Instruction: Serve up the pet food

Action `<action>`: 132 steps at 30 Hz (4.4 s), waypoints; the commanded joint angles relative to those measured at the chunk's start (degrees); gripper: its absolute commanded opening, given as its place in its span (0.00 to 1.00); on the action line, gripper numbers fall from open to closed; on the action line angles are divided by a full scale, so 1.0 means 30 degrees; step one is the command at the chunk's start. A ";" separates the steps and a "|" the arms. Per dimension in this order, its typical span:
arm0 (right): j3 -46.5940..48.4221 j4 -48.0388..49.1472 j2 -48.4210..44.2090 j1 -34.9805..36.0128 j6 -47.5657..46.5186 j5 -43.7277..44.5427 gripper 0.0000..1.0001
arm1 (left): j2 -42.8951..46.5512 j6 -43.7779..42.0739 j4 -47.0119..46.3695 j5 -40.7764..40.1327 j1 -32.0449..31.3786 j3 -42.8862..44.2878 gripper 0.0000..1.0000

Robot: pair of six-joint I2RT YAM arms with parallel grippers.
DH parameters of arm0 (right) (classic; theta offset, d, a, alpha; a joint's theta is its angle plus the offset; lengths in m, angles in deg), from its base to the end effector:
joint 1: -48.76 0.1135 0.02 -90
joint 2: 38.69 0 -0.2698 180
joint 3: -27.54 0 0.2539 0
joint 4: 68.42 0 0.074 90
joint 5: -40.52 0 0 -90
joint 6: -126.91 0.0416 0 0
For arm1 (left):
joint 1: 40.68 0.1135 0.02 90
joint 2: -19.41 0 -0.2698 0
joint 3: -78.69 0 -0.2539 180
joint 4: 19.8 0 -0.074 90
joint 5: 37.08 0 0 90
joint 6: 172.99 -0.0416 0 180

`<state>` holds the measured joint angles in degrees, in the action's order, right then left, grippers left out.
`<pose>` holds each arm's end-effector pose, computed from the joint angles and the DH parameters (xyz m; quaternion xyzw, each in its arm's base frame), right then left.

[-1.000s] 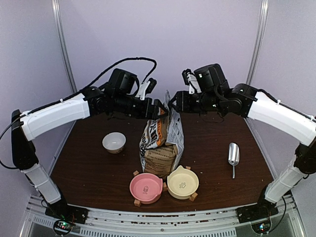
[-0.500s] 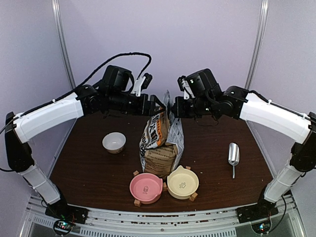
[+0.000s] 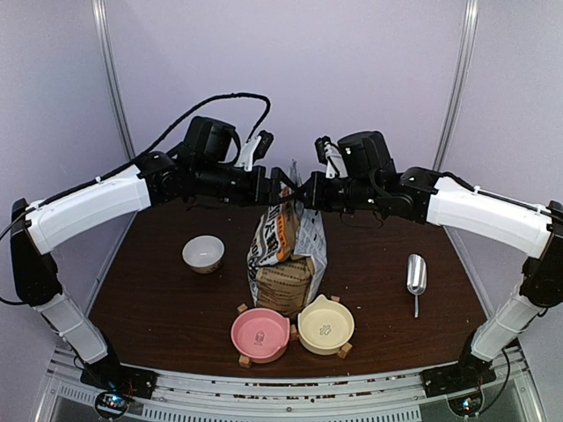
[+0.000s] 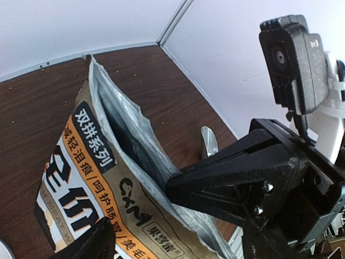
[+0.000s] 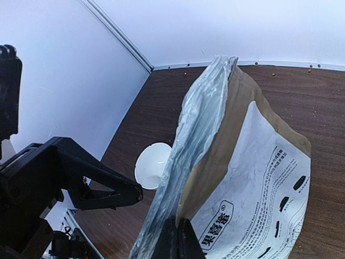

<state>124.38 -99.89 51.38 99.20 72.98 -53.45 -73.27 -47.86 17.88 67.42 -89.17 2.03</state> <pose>0.2381 0.2928 0.3650 -0.1238 0.8325 0.3907 0.3727 0.2467 -0.2944 0.3781 0.1639 0.8325 -0.4257 0.3145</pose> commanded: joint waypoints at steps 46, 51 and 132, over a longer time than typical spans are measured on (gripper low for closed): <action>0.2255 -0.5548 -0.1461 -0.0736 -0.2847 0.5350 0.00 | 0.0212 -0.2172 0.5453 -0.5250 0.0718 0.3365 0.00; 0.3651 -0.7068 -0.1324 -0.0909 -0.3619 0.6583 0.00 | 0.0799 -0.2390 0.7154 -0.7090 0.0745 0.3897 0.00; -2.0106 -0.2642 -1.0635 -0.7734 0.3620 0.4306 0.51 | 1.0518 -0.8083 0.0610 -0.2464 1.2495 -0.8721 0.92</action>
<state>62.40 -110.29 16.56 76.01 84.98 -42.67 -41.67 -71.40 22.62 59.53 -51.73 -23.57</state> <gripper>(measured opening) 0.556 0.926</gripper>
